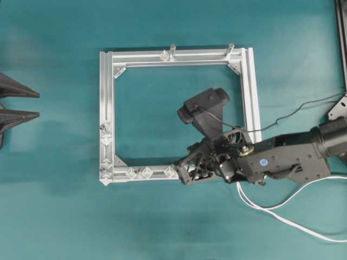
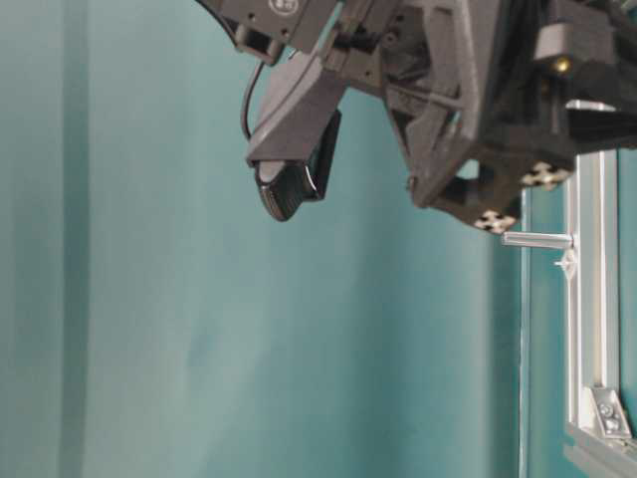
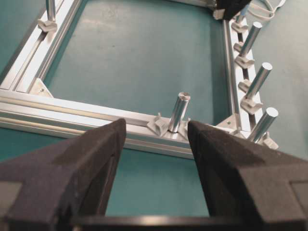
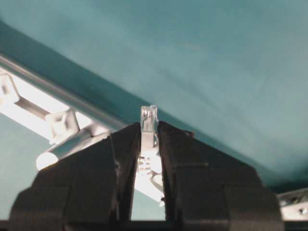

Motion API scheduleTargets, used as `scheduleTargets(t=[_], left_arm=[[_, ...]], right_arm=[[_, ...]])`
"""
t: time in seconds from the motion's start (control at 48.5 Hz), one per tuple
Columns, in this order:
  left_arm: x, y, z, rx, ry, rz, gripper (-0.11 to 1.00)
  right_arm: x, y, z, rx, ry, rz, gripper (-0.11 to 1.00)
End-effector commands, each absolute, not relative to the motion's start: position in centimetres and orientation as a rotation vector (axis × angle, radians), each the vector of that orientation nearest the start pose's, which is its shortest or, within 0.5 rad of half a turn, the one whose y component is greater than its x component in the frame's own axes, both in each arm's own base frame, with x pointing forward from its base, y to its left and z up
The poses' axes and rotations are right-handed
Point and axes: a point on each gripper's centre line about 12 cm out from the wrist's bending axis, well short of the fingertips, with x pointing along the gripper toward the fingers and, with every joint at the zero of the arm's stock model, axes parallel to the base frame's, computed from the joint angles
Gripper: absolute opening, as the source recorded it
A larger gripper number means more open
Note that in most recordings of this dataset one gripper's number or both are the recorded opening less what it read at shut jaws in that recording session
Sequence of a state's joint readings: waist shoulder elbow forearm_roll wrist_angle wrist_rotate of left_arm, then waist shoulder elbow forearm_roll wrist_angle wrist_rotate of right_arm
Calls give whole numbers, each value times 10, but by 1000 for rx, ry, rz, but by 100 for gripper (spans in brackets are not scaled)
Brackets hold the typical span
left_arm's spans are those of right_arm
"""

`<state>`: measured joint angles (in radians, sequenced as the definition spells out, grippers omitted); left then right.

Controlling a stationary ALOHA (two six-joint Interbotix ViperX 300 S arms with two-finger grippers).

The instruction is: Move the cable alternately left and right between 8 closely spaced pins so it hooks onto each one.

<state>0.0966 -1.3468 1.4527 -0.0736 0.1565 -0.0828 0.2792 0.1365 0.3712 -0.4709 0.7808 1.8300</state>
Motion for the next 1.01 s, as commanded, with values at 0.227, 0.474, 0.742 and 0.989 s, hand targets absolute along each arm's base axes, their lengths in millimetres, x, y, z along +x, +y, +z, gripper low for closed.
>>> scheduleTargets(t=[0.227, 0.474, 0.742, 0.989], left_arm=[[134, 12, 193, -167, 249, 104, 60], [134, 12, 193, -170, 247, 104, 60], [134, 12, 194, -170, 247, 104, 60], [134, 12, 194, -168, 245, 104, 60]], right_arm=[[395, 98, 176, 999, 848, -838, 17], [394, 101, 175, 1014, 845, -843, 17], [393, 100, 175, 1009, 847, -855, 17], [393, 100, 175, 1009, 847, -855, 17]])
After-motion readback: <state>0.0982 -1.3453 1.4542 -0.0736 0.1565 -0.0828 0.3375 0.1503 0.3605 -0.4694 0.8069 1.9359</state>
